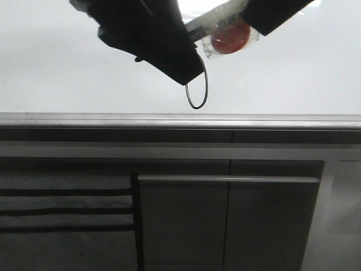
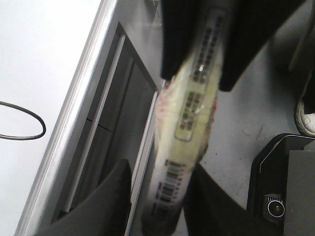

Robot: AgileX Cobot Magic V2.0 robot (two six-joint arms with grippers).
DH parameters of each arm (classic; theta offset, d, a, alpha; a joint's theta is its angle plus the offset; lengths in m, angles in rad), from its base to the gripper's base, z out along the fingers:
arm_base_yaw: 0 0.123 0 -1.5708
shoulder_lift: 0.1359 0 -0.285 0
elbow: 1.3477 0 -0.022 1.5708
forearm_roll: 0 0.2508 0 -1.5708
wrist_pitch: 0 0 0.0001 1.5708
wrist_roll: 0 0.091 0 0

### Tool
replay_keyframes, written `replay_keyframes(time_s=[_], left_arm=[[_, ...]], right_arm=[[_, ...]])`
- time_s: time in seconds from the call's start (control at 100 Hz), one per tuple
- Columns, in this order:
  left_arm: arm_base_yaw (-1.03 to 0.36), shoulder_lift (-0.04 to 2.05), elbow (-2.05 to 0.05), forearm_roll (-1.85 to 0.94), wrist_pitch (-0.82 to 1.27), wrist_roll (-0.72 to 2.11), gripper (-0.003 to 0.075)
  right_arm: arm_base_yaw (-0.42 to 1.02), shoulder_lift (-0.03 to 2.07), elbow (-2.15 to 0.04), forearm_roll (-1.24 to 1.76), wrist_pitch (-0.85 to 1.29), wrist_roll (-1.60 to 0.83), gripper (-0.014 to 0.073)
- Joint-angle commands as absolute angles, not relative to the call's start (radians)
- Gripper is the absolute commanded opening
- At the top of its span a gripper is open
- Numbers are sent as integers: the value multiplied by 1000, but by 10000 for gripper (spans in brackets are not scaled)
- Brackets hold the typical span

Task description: Write number 0 on whiteboard

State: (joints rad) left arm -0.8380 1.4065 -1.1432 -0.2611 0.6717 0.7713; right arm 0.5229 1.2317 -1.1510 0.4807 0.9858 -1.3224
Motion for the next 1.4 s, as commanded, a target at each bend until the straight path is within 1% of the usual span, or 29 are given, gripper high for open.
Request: replay_keyframes(time_s=[0.0, 0.05, 0.1, 0.22, 0.29, 0.35, 0.42, 0.56, 0.66, 0.79, 0.85, 0.92, 1.09, 1.19, 1.32, 1.39], left_arm=[[-846, 1377, -1177, -279, 629, 772, 127], [-846, 1377, -1177, -279, 629, 772, 101], [-846, 1377, -1177, -279, 629, 772, 76], [-837, 1377, -1177, -279, 631, 770, 38], [-805, 1377, -1172, -279, 627, 737, 24], [-761, 1377, -1149, -281, 604, 692, 18], [-690, 1377, -1104, -285, 530, 648, 18], [-541, 1381, -964, -371, 190, 553, 18], [-458, 1400, -914, -488, 19, 546, 19], [-393, 1453, -934, -530, 0, 546, 19], [-375, 1470, -948, -535, 26, 546, 22], [-368, 1478, -955, -538, 29, 543, 41], [-369, 1484, -963, -538, 20, 543, 153], [-369, 1490, -965, -538, 20, 535, 205], [-369, 1495, -965, -538, 27, 535, 245], [-369, 1495, -971, -535, 38, 535, 283]], right_arm=[[522, 1207, -1177, 524, 953, -1332, -43], [522, 1207, -1177, 524, 949, -1324, -35], [522, 1207, -1177, 526, 949, -1325, 0], [508, 1203, -1177, 526, 949, -1306, 176], [470, 1181, -1179, 517, 949, -1275, 233], [412, 1150, -1179, 516, 949, -1239, 239], [329, 1103, -1179, 516, 951, -1177, 239], [197, 1042, -1177, 527, 1029, -1134, 239], [170, 1034, -1177, 529, 1068, -1134, 239], [170, 1036, -1177, 536, 1074, -1134, 239], [170, 1036, -1177, 539, 1078, -1134, 239], [170, 1036, -1177, 539, 1081, -1134, 239], [170, 1036, -1177, 539, 1080, -1134, 239], [170, 1036, -1177, 539, 1080, -1134, 239], [170, 1036, -1177, 539, 1080, -1134, 239], [170, 1036, -1177, 539, 1080, -1134, 239]])
